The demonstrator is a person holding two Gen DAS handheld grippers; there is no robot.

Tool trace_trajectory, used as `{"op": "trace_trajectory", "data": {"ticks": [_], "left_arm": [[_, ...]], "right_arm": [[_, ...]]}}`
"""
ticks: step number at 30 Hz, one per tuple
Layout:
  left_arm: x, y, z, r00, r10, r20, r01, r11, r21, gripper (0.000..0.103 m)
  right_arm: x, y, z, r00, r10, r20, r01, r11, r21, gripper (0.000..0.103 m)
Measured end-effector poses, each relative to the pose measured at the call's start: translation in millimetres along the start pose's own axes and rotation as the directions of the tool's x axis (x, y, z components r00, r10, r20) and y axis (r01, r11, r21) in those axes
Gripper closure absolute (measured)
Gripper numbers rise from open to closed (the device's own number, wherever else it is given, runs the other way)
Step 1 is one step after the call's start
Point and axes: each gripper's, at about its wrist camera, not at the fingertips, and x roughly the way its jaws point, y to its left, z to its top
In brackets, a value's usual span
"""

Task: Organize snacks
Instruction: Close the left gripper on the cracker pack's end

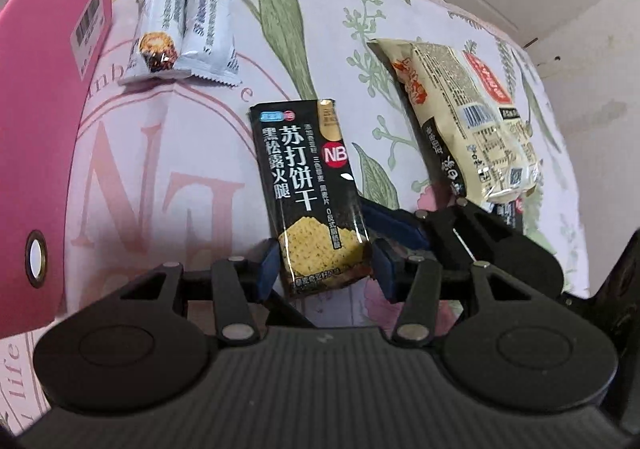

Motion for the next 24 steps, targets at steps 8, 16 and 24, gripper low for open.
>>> {"op": "trace_trajectory", "data": {"ticks": [8,16,24], "left_arm": [[-7.1,-1.7,-4.6,1.000,0.011,0.027,-0.011,1.000,0.002,0.055],[-22.8,-7.8,-10.7,0.998,0.020,0.054,-0.021,1.000,0.014,0.055],[-50.8,-15.9,-16.9,0.996,0.018,0.087,-0.020,0.999,0.029,0.055]], "right_arm": [[-8.2,-0.2,0.0,1.000,0.016,0.006,-0.016,1.000,0.002,0.028],[-14.9,7.3,2.9,1.000,0.008,0.010,-0.008,1.000,-0.009,0.030],[-40.4,22.4,7.1,0.999,-0.012,0.035,0.013,1.000,-0.019,0.030]]}}
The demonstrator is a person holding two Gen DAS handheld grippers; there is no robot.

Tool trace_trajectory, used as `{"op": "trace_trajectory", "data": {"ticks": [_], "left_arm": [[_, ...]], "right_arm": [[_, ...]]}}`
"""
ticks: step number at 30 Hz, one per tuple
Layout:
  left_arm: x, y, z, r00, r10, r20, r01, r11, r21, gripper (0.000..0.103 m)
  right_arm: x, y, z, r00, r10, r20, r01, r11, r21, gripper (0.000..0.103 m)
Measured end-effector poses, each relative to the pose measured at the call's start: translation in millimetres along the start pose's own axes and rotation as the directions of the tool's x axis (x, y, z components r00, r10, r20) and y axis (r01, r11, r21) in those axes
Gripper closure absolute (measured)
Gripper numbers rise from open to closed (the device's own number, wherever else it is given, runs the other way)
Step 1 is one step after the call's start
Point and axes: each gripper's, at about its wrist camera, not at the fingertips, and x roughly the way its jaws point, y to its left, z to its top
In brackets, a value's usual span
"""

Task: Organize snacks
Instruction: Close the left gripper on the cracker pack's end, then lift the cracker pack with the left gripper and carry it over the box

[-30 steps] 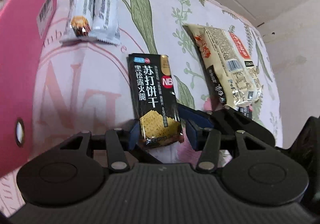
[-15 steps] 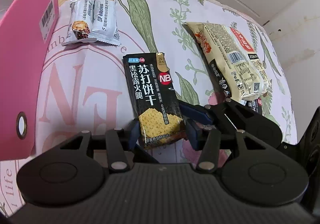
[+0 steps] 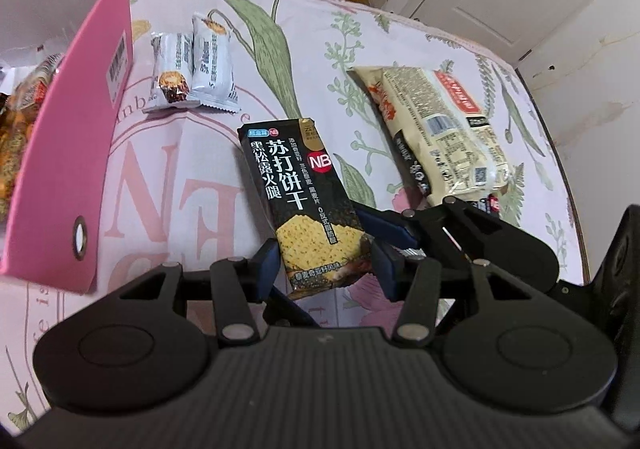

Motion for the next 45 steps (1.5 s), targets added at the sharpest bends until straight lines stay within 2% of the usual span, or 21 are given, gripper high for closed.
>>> {"op": "trace_trajectory", "data": {"ticks": [8,14,25,29,35,45], "left_arm": [[-21.3,-0.2,-19.6,0.998,-0.050,0.022,0.051,0.998,-0.022,0.054],[-47.1,-5.7,-32.8,0.998,-0.052,0.040,0.052,0.999,0.010,0.054],[-105.3,4.1,-66.3,0.992,-0.051,0.112,0.054,0.998,-0.021,0.055],[-131.3,7.6,-68.7,0.983,-0.053,0.173,0.061,0.997,-0.040,0.055],[-162.7,18.5,-65.5,0.976,-0.052,0.212,0.065,0.996,-0.057,0.055],[-187.8,69.3,-31.1,0.966,-0.012,0.259,0.033,0.996,-0.078,0.055]], "right_arm": [[-27.1,24.3,-3.3,0.999,-0.046,-0.018,0.046,0.999,-0.029,0.031],[-49.8,42.1,-1.5,0.998,-0.067,0.008,0.067,0.998,-0.020,0.031],[-88.1,97.5,-0.3,0.997,-0.063,0.039,0.067,0.992,-0.107,0.031],[-113.4,111.1,1.1,0.995,-0.069,0.075,0.081,0.983,-0.166,0.031],[-133.3,136.8,15.6,0.993,-0.068,0.099,0.090,0.967,-0.237,0.031],[-118.1,168.6,55.2,0.989,-0.037,0.141,0.074,0.961,-0.265,0.031]]}}
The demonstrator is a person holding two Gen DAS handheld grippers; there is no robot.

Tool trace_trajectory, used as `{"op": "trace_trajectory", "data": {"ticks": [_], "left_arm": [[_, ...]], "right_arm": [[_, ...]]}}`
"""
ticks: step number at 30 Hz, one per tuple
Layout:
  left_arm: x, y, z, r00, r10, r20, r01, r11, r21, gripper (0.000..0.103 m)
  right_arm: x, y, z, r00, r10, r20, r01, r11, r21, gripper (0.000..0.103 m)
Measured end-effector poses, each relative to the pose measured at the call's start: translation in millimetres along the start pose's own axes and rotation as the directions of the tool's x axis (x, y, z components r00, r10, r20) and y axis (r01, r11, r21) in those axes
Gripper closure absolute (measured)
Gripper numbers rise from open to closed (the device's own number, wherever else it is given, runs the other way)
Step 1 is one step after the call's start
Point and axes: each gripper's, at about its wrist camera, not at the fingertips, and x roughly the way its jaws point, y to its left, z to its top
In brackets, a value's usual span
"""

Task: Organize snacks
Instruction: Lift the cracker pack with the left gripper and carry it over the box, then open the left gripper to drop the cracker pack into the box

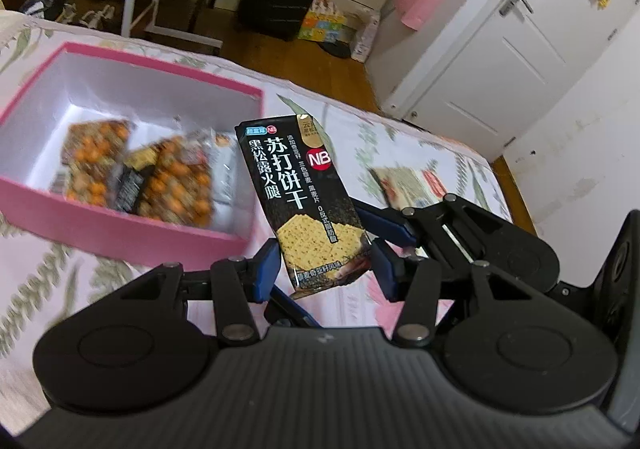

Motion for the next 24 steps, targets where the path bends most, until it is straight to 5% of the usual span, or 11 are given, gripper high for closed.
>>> {"op": "trace_trajectory", "data": {"ticks": [11,20,24], "left_arm": [[34.0,63.6,56.9,0.993,0.116,-0.001,-0.116,0.993,-0.014,0.055],[70.8,96.8,51.6,0.986,0.162,-0.033,-0.164,0.981,-0.108,0.051],[63.6,96.5,44.9,0.963,0.269,0.011,-0.267,0.959,-0.099,0.051]], "right_arm": [[71.5,4.2,34.6,0.993,0.102,0.052,-0.104,0.993,0.051,0.031],[121.6,-7.2,20.0,0.990,0.139,0.009,-0.139,0.986,0.096,0.030],[113.0,-12.5,11.5,0.990,0.139,-0.032,-0.133,0.979,0.153,0.027]]}}
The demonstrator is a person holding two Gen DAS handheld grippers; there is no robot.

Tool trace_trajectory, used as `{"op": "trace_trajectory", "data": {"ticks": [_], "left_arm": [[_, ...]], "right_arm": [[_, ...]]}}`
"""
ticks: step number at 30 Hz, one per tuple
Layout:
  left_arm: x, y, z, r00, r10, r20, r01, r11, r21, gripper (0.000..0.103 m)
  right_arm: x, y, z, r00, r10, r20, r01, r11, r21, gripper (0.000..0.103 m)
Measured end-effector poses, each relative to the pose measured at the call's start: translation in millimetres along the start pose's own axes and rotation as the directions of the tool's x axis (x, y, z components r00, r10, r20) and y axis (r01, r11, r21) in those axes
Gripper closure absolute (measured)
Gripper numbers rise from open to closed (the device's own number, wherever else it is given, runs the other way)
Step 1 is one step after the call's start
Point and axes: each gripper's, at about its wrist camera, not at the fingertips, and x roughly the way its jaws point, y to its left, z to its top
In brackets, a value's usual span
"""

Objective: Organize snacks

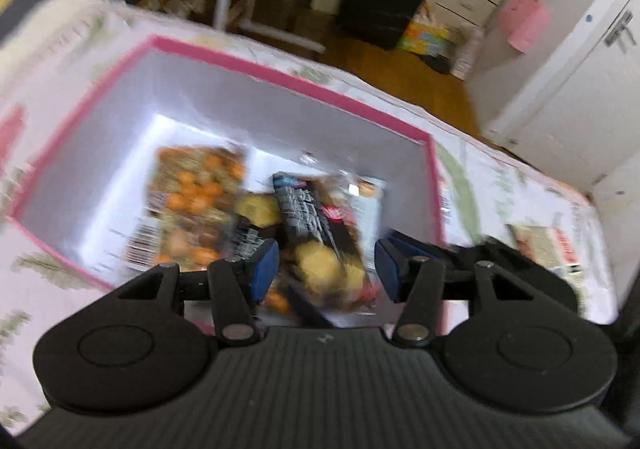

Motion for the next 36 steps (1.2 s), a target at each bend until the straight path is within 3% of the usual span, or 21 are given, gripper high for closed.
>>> {"op": "trace_trajectory", "data": {"ticks": [5,7,9,11,12,14,18,22,29,36], "left_arm": [[-27.6,-1.6,-7.1,0.998,-0.059,0.024,0.059,0.998,-0.009,0.051],[-41.2,-10.1,-9.5,0.998,-0.049,0.040,0.048,0.999,0.018,0.051],[-55.3,-20.7,-13.3,0.998,-0.041,0.048,0.039,0.998,0.050,0.051],[-68.1,-30.9,-17.1,0.997,-0.051,0.050,0.047,0.996,0.073,0.051],[-73.2,-33.8,-18.4,0.997,-0.057,0.047,0.053,0.995,0.082,0.051],[-83.5,-46.9,-21.4,0.997,-0.065,0.041,0.060,0.992,0.114,0.051],[-101.9,-75.8,-24.8,0.995,-0.094,0.026,0.088,0.981,0.173,0.051],[-115.2,-105.6,-31.7,0.989,-0.148,0.000,0.144,0.964,0.223,0.050],[-117.7,-156.7,-46.2,0.972,-0.228,-0.055,0.234,0.931,0.281,0.049],[-89.0,-202.9,-50.8,0.973,-0.223,-0.061,0.231,0.924,0.306,0.045]], "right_arm": [[-45.0,-6.5,-18.6,1.000,-0.017,0.019,0.017,1.000,0.012,0.026],[-62.7,-28.7,-19.7,1.000,-0.005,0.016,0.004,0.999,0.037,0.025],[-85.0,-22.9,-19.4,1.000,0.019,0.007,-0.019,0.998,0.065,0.025],[-86.9,-47.7,-20.7,0.999,0.046,-0.012,-0.045,0.995,0.094,0.025],[-57.1,-67.2,-1.0,0.998,0.059,-0.029,-0.056,0.993,0.107,0.025],[-58.8,-89.5,-8.5,0.995,0.070,-0.069,-0.061,0.991,0.121,0.024],[-99.9,-97.3,-19.1,0.997,-0.007,-0.077,0.007,1.000,-0.002,0.024],[-136.8,-128.0,-21.0,0.996,-0.001,-0.084,0.006,0.998,0.056,0.024],[-174.5,-182.9,-34.2,0.994,-0.050,-0.094,0.064,0.986,0.153,0.024],[-164.2,-249.4,-40.6,0.987,-0.112,-0.117,0.144,0.933,0.329,0.024]]}}
